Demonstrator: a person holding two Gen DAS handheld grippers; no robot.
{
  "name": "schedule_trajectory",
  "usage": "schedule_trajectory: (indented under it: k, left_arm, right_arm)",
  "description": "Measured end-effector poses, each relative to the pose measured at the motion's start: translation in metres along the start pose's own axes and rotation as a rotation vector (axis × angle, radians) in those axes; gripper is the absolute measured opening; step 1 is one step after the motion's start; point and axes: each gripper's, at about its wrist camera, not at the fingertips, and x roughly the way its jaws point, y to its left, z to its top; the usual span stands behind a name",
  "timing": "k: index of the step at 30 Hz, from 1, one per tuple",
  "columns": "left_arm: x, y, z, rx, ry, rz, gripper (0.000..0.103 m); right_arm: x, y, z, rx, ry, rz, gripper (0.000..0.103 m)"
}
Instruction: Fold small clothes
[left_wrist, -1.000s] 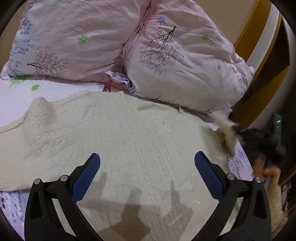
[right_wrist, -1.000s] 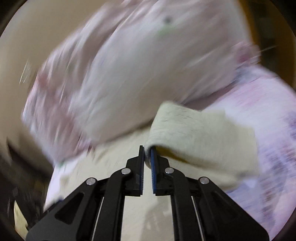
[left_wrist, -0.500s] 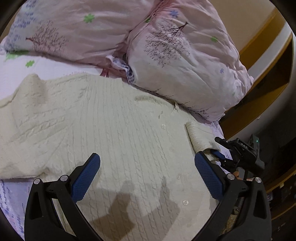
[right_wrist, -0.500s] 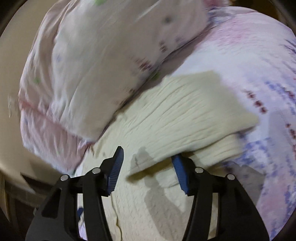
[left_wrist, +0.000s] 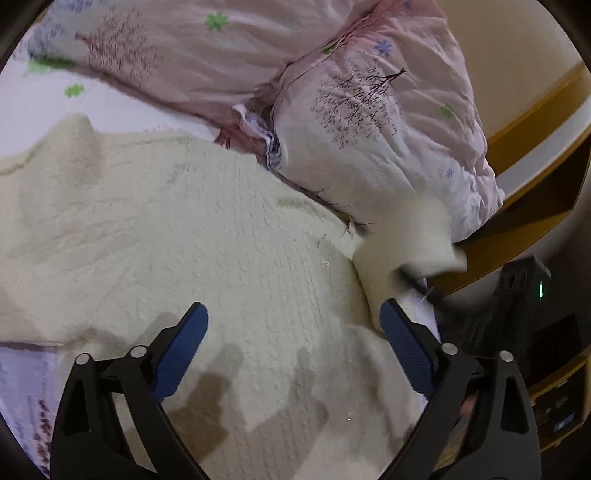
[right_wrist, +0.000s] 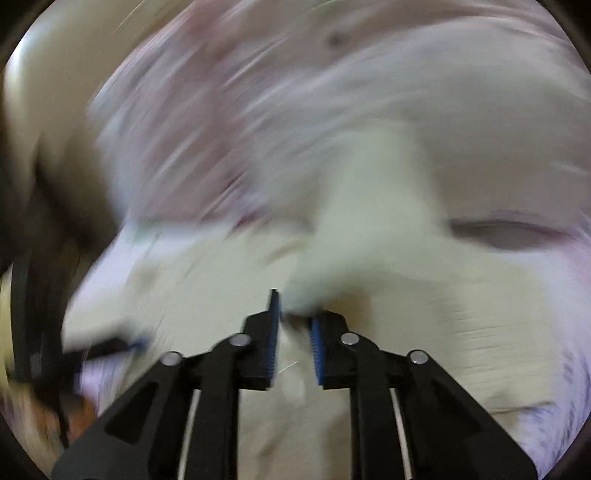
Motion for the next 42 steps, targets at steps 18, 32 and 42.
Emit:
schedule_trajectory:
  k: [18,32,42]
  left_arm:
    - [0.063,0.000,0.015,-0.093,0.139,0.065,0.044]
    - [0.019,0.008,0.059,-0.027,-0.063,0.134,0.006]
    - [0.022,0.043,0.039,-0.040,-0.021,0.225,0.006]
  right_arm:
    - [-0.072,-0.130,-0.076,0.606,-0.007,0.089,0.059]
    - [-0.049,-0.144,-0.094,0.755,0.010,0.133,0.059]
    - [-0.061,-0.160,-0.088,0.753,-0.193,-0.193,0.006]
